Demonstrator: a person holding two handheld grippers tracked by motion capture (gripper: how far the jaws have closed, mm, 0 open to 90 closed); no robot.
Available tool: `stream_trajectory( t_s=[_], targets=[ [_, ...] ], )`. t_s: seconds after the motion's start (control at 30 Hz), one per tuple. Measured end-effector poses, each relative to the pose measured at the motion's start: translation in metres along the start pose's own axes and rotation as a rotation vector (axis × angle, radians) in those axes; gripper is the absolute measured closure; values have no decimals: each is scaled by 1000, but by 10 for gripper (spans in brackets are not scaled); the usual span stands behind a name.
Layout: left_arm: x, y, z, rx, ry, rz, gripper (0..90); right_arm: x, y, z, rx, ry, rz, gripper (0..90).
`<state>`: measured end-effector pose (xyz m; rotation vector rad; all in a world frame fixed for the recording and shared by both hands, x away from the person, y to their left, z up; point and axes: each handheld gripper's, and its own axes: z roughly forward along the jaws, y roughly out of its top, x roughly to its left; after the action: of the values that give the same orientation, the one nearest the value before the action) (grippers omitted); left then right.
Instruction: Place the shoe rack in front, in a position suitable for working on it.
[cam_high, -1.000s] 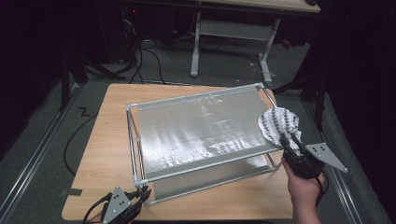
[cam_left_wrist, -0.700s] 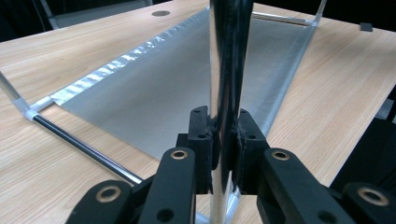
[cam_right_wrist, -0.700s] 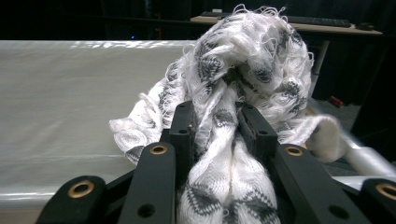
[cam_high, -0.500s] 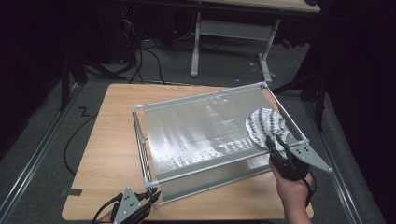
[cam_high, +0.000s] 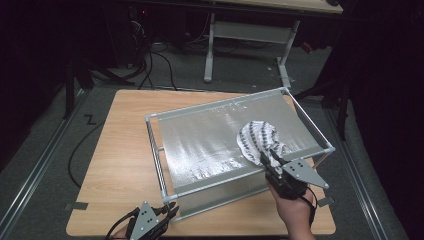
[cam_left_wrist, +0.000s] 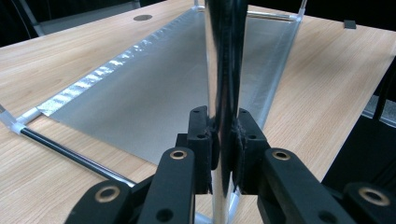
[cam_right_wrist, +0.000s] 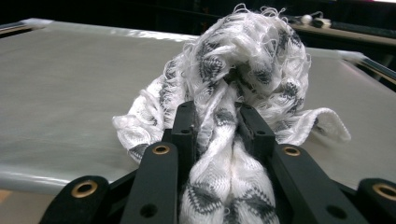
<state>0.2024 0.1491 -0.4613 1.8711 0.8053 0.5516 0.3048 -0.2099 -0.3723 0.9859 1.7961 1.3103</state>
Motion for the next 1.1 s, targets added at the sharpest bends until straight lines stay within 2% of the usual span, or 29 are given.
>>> stream_trajectory(
  t_s=[0.03, 0.07, 0.17, 0.2, 0.4, 0.43, 0.47, 0.7, 0.87, 0.93, 0.97, 1.1],
  targets=[
    [0, 0, 0, 0, 0, 0, 795, 0, 0, 0, 0, 0, 0, 718],
    [0, 0, 0, 1, 2, 2, 794, 10, 2, 1, 2, 16, -14, 720],
    [0, 0, 0, 1, 2, 5, 794, 26, 5, 3, 7, 38, -46, 724],
    [2, 1, 0, -7, 26, 30, 794, 32, 6, 4, 9, 49, -55, 725],
    [2, 1, 0, -6, 25, 36, 794, 69, 12, 6, 12, 111, -119, 730],
    [2, 1, 0, -6, 25, 36, 793, 69, 12, 6, 12, 111, -119, 730],
    [2, 1, 0, -6, 24, 36, 794, 82, 14, 7, 9, 136, -144, 730],
    [2, 1, 0, -4, 29, 34, 794, 123, 20, 11, -4, 230, -196, 732],
    [2, 1, -1, -2, 27, 34, 794, 145, 23, 13, -10, 301, -196, 732],
    [2, 1, -1, -4, 25, 32, 794, 149, 24, 14, -12, 315, -198, 732],
    [2, 1, -1, -3, 27, 33, 794, 157, 25, 14, -16, 341, -195, 732],
    [2, 1, -1, -2, 26, 35, 794, 167, 26, 12, -23, 356, -215, 732]
  ],
)
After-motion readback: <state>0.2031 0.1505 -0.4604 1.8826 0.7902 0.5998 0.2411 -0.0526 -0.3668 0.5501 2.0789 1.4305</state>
